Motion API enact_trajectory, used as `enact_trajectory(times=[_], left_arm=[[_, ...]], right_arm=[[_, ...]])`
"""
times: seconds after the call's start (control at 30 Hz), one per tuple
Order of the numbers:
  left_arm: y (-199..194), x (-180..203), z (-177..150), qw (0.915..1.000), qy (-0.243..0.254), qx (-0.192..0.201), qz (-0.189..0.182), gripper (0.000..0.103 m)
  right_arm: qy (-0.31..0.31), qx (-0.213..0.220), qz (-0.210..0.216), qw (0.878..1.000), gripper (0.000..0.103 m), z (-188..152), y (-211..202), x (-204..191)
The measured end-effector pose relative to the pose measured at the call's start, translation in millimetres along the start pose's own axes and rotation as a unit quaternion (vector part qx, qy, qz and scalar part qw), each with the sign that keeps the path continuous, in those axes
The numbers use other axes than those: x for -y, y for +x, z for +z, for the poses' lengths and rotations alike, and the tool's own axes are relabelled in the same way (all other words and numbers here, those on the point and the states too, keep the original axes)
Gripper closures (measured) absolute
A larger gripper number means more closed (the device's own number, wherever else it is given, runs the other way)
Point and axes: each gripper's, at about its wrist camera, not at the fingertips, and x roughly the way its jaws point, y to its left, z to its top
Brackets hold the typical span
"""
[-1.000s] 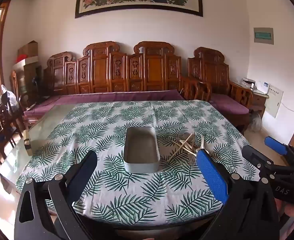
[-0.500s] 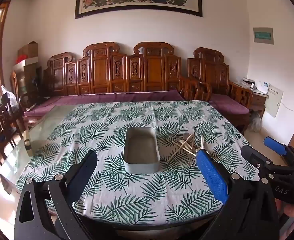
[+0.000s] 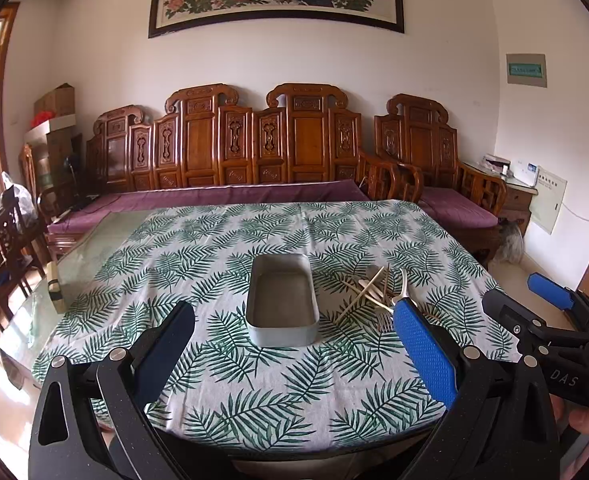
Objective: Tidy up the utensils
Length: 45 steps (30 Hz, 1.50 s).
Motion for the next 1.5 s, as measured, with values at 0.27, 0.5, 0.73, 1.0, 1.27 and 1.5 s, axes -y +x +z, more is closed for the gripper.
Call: enact_trajectory(times=[0.27,0.5,0.73,1.0,1.27,1.5], left_arm=[[0.0,0.3,0.1,1.0,0.0,0.0,0.001,0.006],[-0.2,0.4,0.5,1.0,0.001,0.001,0.001,0.006],[-5.0,1.4,3.5,1.0,0.003,0.003,-0.001,0.006],[-8.7,3.3,3.1,1.0,0.006,0.007,-0.001,0.006],[-9.0,3.6,2.9,0.9999,0.007,0.008,-0.002,0.006],[-9.5,3.7,2.2,0.9999,0.007,0.009,-0.002,0.006]], right_arm=[[0.001,0.0,0.001,1.0,0.003,0.2,-0.3,0.5],[0.002,0.0,0.001,1.0,0.003,-0.6,0.9,1.8],[0.002,0.002,0.001,1.0,0.003,2.8,-0.1,1.2],[0.003,0.003,0.002,1.0,0.003,1.9,-3.9,1.6],[0.003,0.003,0.002,1.0,0.003,2.1,-4.1,1.6],[0.003,0.004,0.002,1.0,0.003,2.6,-4.4,1.7]])
